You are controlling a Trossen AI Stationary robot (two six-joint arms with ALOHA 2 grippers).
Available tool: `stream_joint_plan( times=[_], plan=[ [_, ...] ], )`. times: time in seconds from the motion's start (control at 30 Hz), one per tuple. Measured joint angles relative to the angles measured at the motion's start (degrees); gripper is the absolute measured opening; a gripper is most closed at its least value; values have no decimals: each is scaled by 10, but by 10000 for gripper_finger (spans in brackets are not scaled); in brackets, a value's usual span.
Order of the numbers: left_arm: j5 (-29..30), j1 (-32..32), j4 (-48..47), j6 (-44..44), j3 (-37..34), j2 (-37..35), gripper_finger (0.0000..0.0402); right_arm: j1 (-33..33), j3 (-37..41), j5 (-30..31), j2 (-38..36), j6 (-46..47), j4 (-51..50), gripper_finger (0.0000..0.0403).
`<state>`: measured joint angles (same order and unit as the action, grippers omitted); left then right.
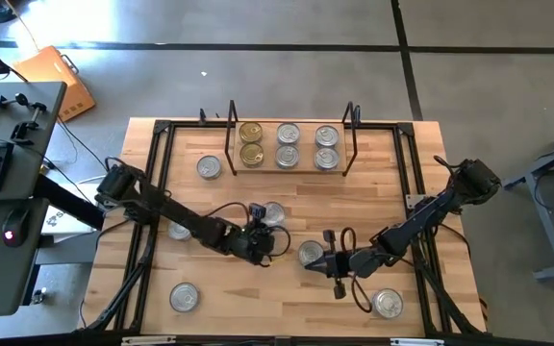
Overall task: Stack canned seafood by type on shelf
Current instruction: Stack the green tuna can on top of the other green tuna can on the shelf
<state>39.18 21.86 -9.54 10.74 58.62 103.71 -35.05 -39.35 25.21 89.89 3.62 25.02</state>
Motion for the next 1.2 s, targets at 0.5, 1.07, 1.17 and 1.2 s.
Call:
stream_joint_plan(
  times=[0.5, 1.07, 1.17, 1.2],
  plan=[
    [68, -79, -83, 20, 28, -73, 0, 0, 0, -2, 0, 0, -5, 0],
    [-57, -391, -23, 53, 28, -106, 0, 0, 0, -1, 0, 4, -11, 0],
    [-59, -411, -14, 48, 28, -87, 0, 0, 0, -1, 0, 4, -13, 0],
    [-59, -416, -12, 46, 28, -81, 0, 0, 0, -1, 0, 4, -13, 0]
  ],
)
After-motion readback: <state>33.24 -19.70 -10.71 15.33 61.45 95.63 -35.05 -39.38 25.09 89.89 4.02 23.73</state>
